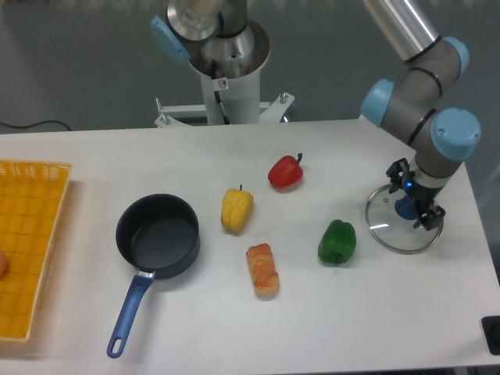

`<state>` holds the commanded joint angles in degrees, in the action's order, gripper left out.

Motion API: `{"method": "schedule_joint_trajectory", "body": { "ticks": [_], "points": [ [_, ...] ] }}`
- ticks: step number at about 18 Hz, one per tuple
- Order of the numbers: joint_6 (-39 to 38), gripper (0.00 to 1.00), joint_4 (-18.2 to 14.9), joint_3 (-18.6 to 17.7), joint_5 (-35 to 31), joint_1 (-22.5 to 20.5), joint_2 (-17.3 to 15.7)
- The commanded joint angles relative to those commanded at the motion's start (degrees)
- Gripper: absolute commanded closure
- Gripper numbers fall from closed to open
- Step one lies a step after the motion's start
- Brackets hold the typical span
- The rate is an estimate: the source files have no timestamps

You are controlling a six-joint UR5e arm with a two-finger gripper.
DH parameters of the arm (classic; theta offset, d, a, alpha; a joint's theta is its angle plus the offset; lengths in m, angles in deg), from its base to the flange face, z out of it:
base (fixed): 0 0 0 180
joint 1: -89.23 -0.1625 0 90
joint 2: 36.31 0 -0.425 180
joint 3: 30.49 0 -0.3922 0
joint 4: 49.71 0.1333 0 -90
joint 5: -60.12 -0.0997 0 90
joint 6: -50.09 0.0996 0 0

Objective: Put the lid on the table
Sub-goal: 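Lift the open gripper up off the lid knob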

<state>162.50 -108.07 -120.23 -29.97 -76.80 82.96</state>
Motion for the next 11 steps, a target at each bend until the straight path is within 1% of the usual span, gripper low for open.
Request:
{"method": "schedule_joint_trajectory", "body": {
  "ticks": [3, 6, 7, 8, 9, 11],
  "points": [
    [0.09, 0.00, -0.70, -0.35, -0.53, 0.70, -1.84],
    [0.00, 0.00, -0.97, -1.58, -0.53, 2.45, -5.27],
    [0.00, 0.00, -1.58, -1.67, -0.35, 3.33, -6.15],
    [-0.26, 0.00, -2.19, -1.49, -0.35, 4.47, -6.77],
    [-4.27, 0.00, -3.85, -1.15, -0.35, 8.05, -7.99],
    [-6.85, 0.00, -5.18, -0.88, -0.18, 10.36, -8.88]
  ]
}}
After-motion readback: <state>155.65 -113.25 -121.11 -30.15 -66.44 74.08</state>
